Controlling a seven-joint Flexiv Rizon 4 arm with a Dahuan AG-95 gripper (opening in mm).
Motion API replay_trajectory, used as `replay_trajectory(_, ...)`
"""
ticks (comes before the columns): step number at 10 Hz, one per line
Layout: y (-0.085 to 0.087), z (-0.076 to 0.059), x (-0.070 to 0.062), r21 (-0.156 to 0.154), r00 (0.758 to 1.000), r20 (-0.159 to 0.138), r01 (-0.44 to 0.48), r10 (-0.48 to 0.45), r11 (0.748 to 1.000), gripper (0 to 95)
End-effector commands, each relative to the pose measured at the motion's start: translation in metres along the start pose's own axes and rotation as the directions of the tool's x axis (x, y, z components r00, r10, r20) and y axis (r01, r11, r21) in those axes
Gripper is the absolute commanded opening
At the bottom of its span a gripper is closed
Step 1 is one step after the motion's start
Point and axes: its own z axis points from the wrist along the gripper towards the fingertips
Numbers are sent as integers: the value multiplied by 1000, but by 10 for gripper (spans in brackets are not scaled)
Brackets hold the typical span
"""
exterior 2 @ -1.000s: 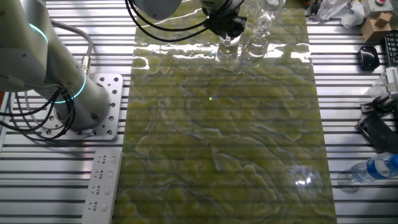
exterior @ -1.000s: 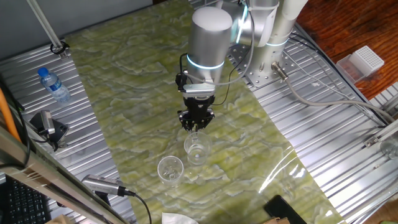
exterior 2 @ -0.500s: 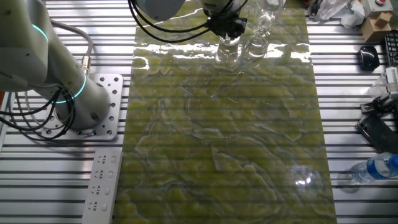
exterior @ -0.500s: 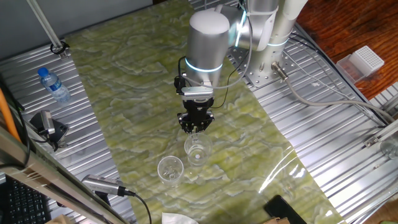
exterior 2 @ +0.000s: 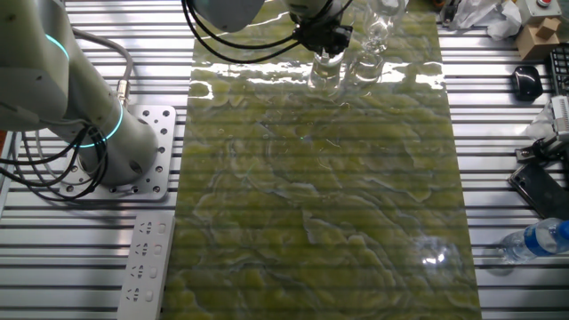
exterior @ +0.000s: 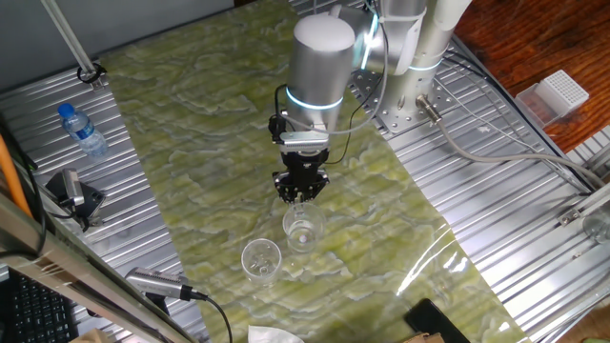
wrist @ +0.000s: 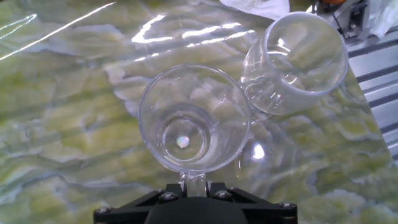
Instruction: Pour the water from one cup into another empty cup
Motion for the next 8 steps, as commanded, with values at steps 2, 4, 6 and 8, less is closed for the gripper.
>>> replay_trajectory(2,-6,-23,-1,-2,1000,-20,-23,23,1000,0)
replay_trajectory(4,-8,-28,-2,5,999,-47,-20,21,1000,0)
replay_trajectory(6,-8,-30,-1,6,998,-52,-23,24,1000,0)
replay_trajectory(8,-9,-31,0,5,998,-57,-22,22,1000,0)
